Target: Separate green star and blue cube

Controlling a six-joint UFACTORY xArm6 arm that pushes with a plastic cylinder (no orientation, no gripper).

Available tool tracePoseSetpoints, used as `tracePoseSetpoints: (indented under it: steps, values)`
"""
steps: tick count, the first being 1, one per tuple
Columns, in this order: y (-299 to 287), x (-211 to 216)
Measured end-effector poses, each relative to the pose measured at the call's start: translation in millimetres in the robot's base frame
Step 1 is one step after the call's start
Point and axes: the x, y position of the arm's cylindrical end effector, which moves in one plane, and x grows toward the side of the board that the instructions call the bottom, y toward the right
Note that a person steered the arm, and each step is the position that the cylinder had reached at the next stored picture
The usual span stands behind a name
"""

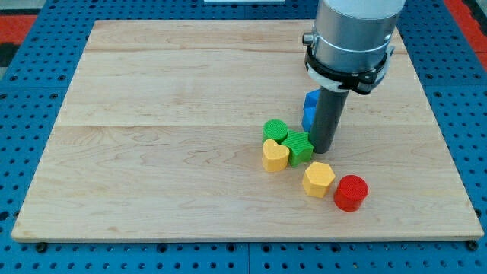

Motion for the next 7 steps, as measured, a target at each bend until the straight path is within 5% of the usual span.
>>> tracePoseSetpoints:
  steps: [3, 4, 7]
  values:
    - [-34.3, -5.5]
    - [9.6, -6.3]
    - [19.2, -60.4]
